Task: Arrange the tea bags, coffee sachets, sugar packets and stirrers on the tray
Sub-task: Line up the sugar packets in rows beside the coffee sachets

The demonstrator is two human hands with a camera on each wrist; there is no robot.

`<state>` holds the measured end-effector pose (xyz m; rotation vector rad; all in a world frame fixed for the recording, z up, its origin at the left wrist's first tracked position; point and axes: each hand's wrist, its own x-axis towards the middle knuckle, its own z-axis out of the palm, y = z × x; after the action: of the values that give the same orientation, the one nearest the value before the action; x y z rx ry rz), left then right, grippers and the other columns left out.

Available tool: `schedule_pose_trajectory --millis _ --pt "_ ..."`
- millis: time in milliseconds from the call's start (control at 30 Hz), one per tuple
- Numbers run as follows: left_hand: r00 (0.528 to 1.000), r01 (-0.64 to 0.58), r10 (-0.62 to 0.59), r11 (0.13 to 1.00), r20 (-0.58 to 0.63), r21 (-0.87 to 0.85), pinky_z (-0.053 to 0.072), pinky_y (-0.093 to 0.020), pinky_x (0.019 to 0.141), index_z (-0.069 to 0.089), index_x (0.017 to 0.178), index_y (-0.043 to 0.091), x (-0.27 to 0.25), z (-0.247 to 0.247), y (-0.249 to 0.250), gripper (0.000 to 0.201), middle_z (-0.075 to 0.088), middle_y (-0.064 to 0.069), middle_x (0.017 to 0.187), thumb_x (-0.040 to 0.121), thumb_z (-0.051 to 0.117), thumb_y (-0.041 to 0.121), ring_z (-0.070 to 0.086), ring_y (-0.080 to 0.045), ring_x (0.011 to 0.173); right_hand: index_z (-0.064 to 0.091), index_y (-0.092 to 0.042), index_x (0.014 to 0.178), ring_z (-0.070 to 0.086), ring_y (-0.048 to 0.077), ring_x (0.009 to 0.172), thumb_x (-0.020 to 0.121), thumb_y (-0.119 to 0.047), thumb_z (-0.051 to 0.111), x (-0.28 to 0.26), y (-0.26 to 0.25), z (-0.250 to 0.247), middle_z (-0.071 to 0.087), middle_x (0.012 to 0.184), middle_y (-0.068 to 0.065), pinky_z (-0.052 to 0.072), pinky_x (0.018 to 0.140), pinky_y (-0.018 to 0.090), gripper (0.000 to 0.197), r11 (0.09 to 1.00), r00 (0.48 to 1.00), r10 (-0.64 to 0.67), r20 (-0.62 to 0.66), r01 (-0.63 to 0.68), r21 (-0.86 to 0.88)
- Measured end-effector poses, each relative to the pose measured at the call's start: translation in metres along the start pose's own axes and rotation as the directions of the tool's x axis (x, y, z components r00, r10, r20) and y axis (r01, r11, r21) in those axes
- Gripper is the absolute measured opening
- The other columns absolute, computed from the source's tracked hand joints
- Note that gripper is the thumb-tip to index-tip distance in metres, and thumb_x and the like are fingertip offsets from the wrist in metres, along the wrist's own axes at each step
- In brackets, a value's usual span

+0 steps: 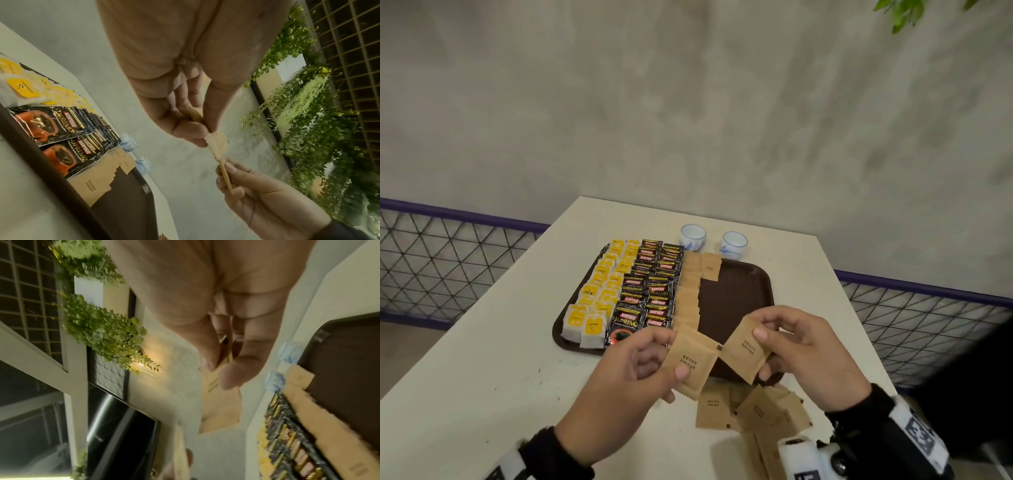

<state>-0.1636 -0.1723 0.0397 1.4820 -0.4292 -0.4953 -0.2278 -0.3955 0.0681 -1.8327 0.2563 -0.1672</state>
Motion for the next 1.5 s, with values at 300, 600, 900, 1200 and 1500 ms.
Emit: schedule_pose_trajectory --millis 300,600,900,1200,1500 --pt "0.999 -0.042 0.041 0.996 -0.019 -0.079 0.059 -0.037 0.067 0.070 0.092 0.029 0.006 -0.002 0.004 0.019 0.069 0.003 0.092 0.080 0.071 0.015 0.068 -0.017 0.082 0.068 -0.020 0.112 0.066 0.018 0.064 0.090 0.006 0.058 -0.003 -0.023 0.000 0.071 0.084 -0.007 0.054 0.068 0.032 0.035 0.998 0.997 -0.057 0.057 0.058 -0.020" --pt "0.998 -0.020 0.011 0.991 -0.067 -0.134 0.057 -0.034 0.058 0.068 0.102 0.020 0.017 -0.008 0.004 0.035 0.067 -0.011 0.095 0.076 0.068 -0.004 0.068 -0.032 0.068 0.061 -0.039 0.118 0.068 0.016 0.068 0.088 0.007 0.060 0.010 -0.020 0.003 0.061 0.084 -0.005 0.054 0.070 0.029 0.054 0.996 0.996 -0.088 0.026 0.088 -0.004" --pt "0.992 -0.061 0.046 0.990 -0.119 -0.124 0.042 -0.021 0.048 0.059 0.084 0.030 0.032 -0.017 0.004 0.045 0.072 -0.007 0.089 0.044 0.081 0.033 0.062 -0.014 0.062 0.068 -0.022 0.089 0.063 0.009 0.075 0.090 -0.005 0.062 0.034 -0.007 0.003 0.064 0.078 -0.009 0.048 0.059 0.018 0.018 0.989 0.998 -0.059 0.039 0.063 -0.130" --pt "0.996 0.015 -0.032 0.982 -0.087 -0.188 0.059 -0.042 0.065 0.069 0.092 0.020 0.051 -0.030 -0.011 0.075 0.068 -0.011 0.092 0.029 0.089 0.056 0.069 -0.030 0.086 0.056 -0.022 0.116 0.056 0.017 0.070 0.093 0.009 0.050 0.094 0.039 -0.009 0.058 0.083 0.011 0.043 0.055 0.024 0.039 0.916 0.955 0.282 -0.093 -0.239 0.321" --pt "0.985 0.133 -0.152 0.968 -0.078 -0.211 0.059 -0.041 0.057 0.072 0.084 0.020 0.072 -0.036 -0.025 0.068 0.067 -0.013 0.085 0.024 0.090 0.047 0.070 -0.031 0.080 0.057 0.005 0.109 0.062 0.023 0.064 0.091 0.011 0.048 0.185 0.070 0.008 0.063 0.086 0.020 0.054 0.054 0.027 0.021 0.807 0.813 0.565 -0.143 -0.508 0.302"
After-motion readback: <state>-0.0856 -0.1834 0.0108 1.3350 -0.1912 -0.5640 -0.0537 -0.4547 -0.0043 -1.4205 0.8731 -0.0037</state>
